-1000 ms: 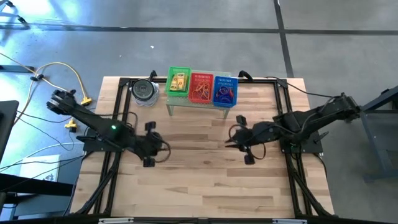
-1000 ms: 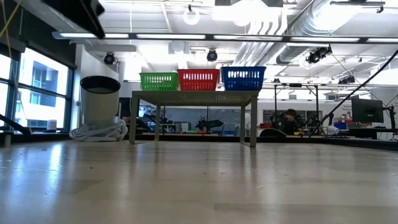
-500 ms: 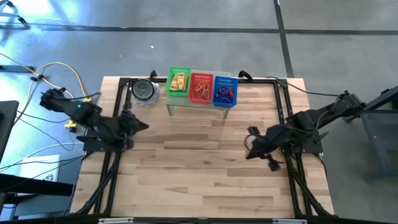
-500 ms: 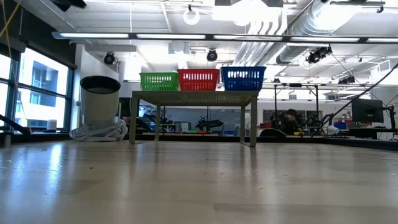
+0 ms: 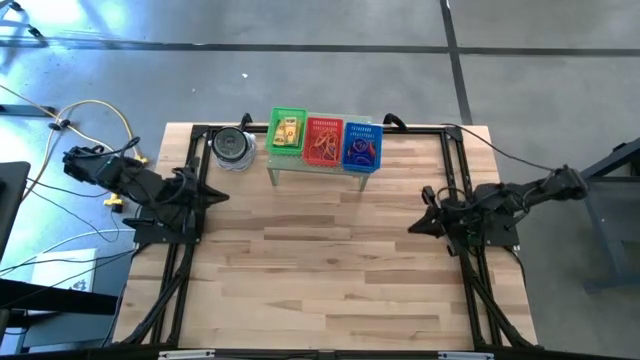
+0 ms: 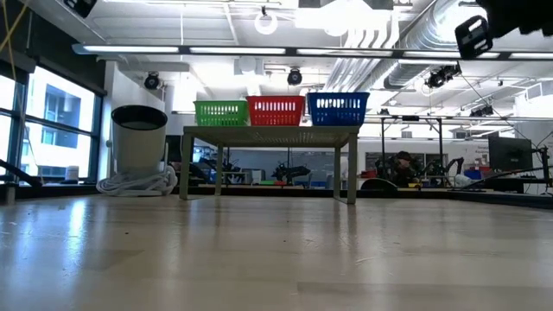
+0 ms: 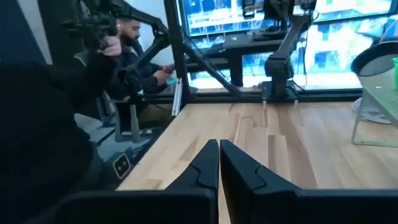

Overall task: Pick & Place Office Desk Supplies
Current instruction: Return to Home Position

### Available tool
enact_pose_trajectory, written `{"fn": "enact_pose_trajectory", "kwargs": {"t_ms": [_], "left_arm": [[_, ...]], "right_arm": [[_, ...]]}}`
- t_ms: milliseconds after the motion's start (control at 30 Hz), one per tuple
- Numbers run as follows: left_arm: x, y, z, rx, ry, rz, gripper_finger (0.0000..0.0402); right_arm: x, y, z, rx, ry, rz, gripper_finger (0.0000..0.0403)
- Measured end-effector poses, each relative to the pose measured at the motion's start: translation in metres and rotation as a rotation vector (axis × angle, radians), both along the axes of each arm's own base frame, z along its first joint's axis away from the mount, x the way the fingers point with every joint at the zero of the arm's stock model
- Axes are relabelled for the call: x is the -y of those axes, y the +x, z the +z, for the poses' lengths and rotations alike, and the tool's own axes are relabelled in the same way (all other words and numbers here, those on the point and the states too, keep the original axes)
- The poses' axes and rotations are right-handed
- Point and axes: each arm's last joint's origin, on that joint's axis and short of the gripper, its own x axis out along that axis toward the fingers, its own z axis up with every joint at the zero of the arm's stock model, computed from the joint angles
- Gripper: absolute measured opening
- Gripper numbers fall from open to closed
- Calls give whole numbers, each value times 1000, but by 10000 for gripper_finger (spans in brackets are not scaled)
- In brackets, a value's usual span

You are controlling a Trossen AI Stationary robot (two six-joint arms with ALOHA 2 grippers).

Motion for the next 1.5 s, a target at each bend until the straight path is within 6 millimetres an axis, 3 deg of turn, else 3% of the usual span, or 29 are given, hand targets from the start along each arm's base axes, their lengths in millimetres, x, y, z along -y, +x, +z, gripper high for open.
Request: {"fn": "enact_pose_trajectory", "kwargs": {"t_ms": [267, 667, 1167, 1500], "left_arm": [[4, 9, -23, 16, -11, -4, 1], [9, 18, -37, 34, -21, -18, 1], [13, 16, -34, 58, 75, -220, 1], [0, -11, -32, 155, 65, -235, 1]], "right_arm": [[8, -13, -33, 49, -4, -19, 3], [8, -10, -75, 45, -37, -23, 3], [7, -9, -79, 13, -44, -19, 3], [9, -6, -83, -33, -62, -81, 3]]}}
